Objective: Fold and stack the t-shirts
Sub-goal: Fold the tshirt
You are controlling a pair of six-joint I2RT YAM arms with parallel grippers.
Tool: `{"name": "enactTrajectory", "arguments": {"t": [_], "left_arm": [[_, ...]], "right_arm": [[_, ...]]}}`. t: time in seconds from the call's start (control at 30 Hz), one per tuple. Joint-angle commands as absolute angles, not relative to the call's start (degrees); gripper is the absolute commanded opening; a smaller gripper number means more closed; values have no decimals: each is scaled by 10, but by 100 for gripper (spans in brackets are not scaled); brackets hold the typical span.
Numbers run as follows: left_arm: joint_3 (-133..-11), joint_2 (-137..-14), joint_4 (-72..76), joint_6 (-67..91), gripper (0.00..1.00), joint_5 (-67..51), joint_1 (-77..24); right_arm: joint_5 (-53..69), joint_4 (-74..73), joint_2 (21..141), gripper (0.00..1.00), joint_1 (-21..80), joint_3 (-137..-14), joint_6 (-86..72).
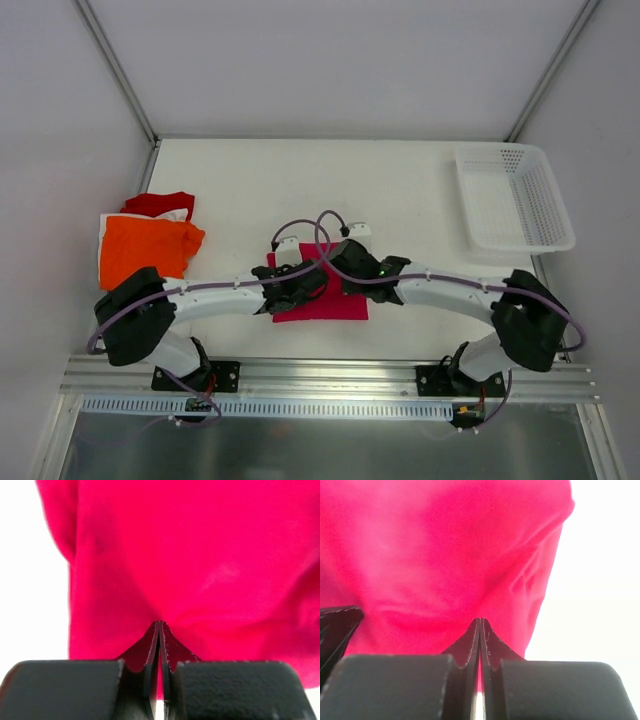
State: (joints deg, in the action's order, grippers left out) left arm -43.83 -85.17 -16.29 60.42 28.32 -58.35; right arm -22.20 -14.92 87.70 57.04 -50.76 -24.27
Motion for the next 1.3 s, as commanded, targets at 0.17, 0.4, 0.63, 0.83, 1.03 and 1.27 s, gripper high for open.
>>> {"name": "enactTrajectory", "arguments": {"t": [0.17, 0.4, 0.63, 0.83, 1.03, 1.27], "left_arm": [[-525, -731, -242, 532, 0, 464, -611], [-479, -716, -63, 412, 8, 368, -556], [-397, -707, 85, 350, 8, 285, -491], [-383, -756, 175, 321, 6, 235, -460], [-403, -837, 207, 323, 4, 203, -442], [-410, -943, 201, 364, 0, 184, -418]], "right_arm": [[-345, -181, 713, 6, 613, -562, -172], [-294, -143, 756, 4, 585, -577, -147], [-196, -76, 833, 3, 530, -559, -161], [-113, -15, 912, 2, 489, -584, -163], [-91, -13, 986, 0, 478, -626, -165], [-119, -34, 1007, 1, 470, -617, -158]]}}
